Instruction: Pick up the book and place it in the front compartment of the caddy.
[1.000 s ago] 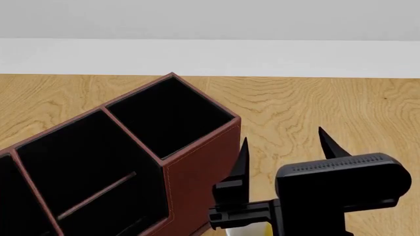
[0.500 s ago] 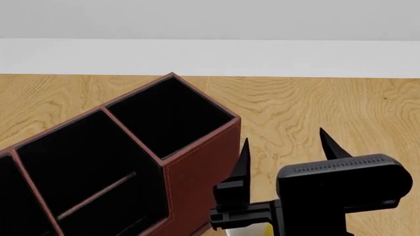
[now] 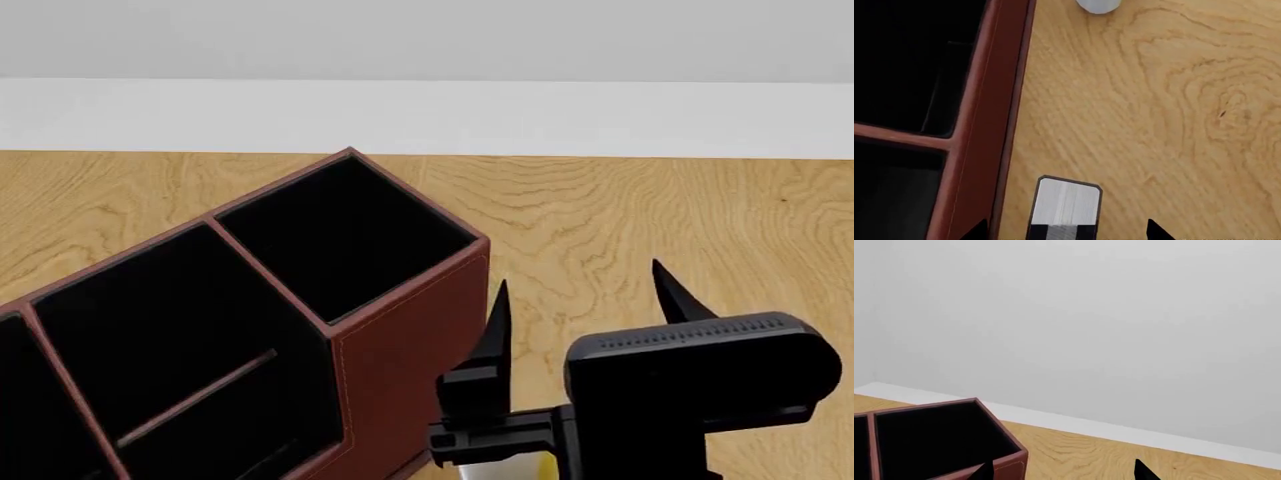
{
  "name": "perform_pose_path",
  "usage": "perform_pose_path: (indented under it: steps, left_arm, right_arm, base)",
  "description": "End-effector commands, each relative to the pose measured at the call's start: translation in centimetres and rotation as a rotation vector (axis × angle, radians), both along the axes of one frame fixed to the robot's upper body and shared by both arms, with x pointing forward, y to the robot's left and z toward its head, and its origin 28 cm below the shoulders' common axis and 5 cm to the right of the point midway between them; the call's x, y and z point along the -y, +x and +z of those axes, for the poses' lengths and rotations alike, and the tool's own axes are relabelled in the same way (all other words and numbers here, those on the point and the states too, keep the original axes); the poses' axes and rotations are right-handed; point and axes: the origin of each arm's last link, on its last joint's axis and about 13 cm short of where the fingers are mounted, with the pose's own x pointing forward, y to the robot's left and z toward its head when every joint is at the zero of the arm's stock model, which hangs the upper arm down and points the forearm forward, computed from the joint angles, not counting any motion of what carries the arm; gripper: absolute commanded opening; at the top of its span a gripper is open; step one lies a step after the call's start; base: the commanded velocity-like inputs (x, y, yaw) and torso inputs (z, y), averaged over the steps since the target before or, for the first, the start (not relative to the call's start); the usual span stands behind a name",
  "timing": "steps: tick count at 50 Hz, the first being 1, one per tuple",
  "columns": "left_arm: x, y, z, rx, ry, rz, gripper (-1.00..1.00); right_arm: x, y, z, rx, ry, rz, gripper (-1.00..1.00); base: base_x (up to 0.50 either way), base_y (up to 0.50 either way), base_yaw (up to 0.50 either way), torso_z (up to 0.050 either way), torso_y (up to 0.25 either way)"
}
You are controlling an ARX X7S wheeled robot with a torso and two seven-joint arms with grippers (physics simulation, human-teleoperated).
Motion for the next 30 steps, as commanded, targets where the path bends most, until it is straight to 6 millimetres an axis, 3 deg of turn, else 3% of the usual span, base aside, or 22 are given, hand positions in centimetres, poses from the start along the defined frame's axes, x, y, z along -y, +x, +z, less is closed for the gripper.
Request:
perform_pose_path:
  steps: [1,15,16,25,26,30]
  left_arm:
    - [-0.1,0.3,-0.6,-0.014,0.020,0.000,1.00]
    - [0.0,0.3,-1.4,-0.031,0.049,-0.003,1.00]
    - [0.0,0.3,-1.3,-0.028,0.053,-0.011,-1.00]
    - [0.1,0.0,-1.0,0.064,0.186,-0.076,-1.00]
    - [0.2,0.1,-0.7,0.037,0.128,-0.063,-1.00]
    - [0.4,0.0,-0.2,0.067,0.161,-0.101,-1.00]
  right_arm:
    - [0.0,0.1,0.0,-0.001,0.001,0.001,1.00]
    - [0.0,0.0,-0.2,-0.002,0.002,0.000,1.00]
    - [0.0,0.0,-0.2,-0.002,0.003,0.000,1.00]
    - [0.0,0.0,-0.2,-0.001,0.004,-0.001,1.00]
    - [0.0,0.0,-0.2,-0.001,0.004,-0.002,1.00]
    - [0.1,-0.2,-0.2,0.001,0.005,-0.007,1.00]
  base:
    - [0.00,0.00,0.00,0.000,0.000]
    - [0.00,0.00,0.00,0.000,0.000]
    - [0.00,0.00,0.00,0.000,0.000]
    - [0.00,0.00,0.00,0.000,0.000]
    - [0.00,0.00,0.00,0.000,0.000]
    - [0.00,0.00,0.00,0.000,0.000]
